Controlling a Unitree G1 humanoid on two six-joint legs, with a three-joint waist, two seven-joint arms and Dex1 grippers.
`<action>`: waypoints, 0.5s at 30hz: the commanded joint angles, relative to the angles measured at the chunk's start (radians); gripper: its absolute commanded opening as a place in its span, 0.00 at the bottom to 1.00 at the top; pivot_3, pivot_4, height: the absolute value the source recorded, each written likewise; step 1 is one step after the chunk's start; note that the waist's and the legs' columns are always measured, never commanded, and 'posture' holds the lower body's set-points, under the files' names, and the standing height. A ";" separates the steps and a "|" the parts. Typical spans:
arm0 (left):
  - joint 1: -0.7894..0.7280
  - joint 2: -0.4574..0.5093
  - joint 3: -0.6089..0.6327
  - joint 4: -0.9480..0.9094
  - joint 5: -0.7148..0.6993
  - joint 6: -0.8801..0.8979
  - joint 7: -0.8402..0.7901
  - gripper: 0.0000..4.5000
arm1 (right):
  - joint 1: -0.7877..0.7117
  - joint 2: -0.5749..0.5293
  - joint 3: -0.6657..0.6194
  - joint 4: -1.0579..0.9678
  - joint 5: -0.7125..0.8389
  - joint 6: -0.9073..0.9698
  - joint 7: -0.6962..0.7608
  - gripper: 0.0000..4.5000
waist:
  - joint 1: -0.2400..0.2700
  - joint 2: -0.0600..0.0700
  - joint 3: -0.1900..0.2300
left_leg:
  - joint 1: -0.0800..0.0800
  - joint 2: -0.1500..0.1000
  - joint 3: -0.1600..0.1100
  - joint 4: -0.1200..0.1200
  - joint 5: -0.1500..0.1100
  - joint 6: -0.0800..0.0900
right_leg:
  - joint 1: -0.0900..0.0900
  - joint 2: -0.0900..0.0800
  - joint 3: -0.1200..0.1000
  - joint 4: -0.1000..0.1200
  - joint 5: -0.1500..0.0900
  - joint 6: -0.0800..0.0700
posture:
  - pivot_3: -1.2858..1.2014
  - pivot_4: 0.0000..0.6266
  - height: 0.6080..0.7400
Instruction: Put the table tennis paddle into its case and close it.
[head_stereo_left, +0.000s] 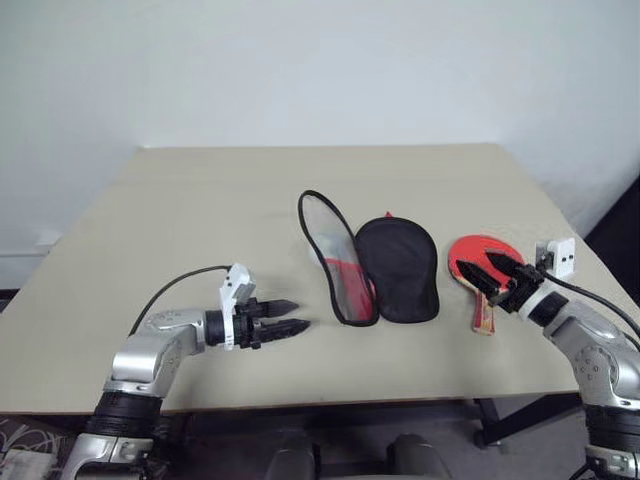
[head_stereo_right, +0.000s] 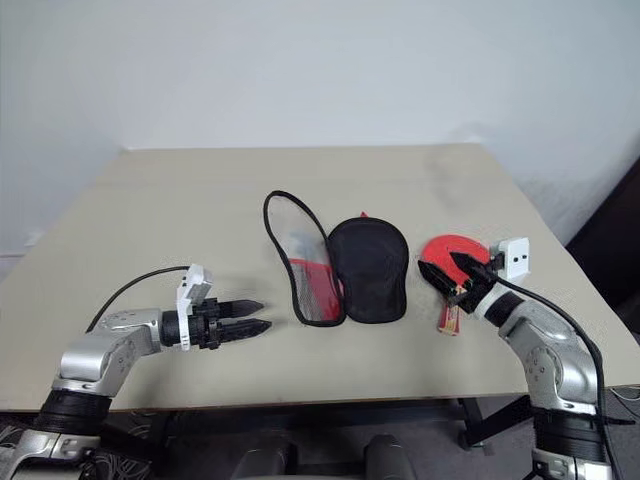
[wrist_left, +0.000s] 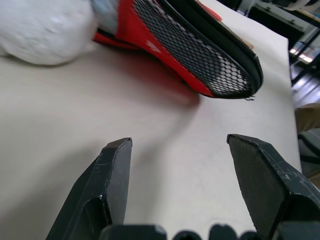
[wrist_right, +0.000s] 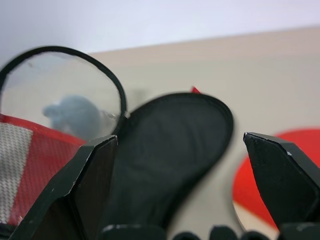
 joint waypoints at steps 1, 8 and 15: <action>-0.051 -0.018 -0.037 -0.033 0.001 0.000 -0.007 0.72 | 0.042 -0.008 -0.065 -0.069 0.013 -0.001 -0.043 0.97 | 0.000 0.000 0.000 | 0.000 0.000 0.000 0.000 0.000 0.000 | 0.000 0.000 0.000 0.000 0.000 0.000 | 0.52 0.00 1.00; -0.094 -0.029 -0.070 -0.001 -0.007 -0.007 -0.047 0.72 | 0.124 -0.010 -0.101 -0.127 -0.007 0.095 -0.189 0.97 | -0.001 0.000 0.000 | 0.000 0.000 0.000 0.000 0.000 0.000 | -0.001 0.000 0.000 0.000 0.000 0.000 | 0.52 0.00 1.00; -0.101 -0.048 -0.080 0.020 0.004 -0.024 -0.048 0.72 | 0.050 -0.022 -0.073 -0.126 0.036 0.334 -0.261 0.97 | -0.001 0.000 0.000 | 0.000 0.000 0.001 0.000 0.000 0.000 | -0.001 0.000 0.001 0.000 0.000 0.000 | 0.52 0.00 1.00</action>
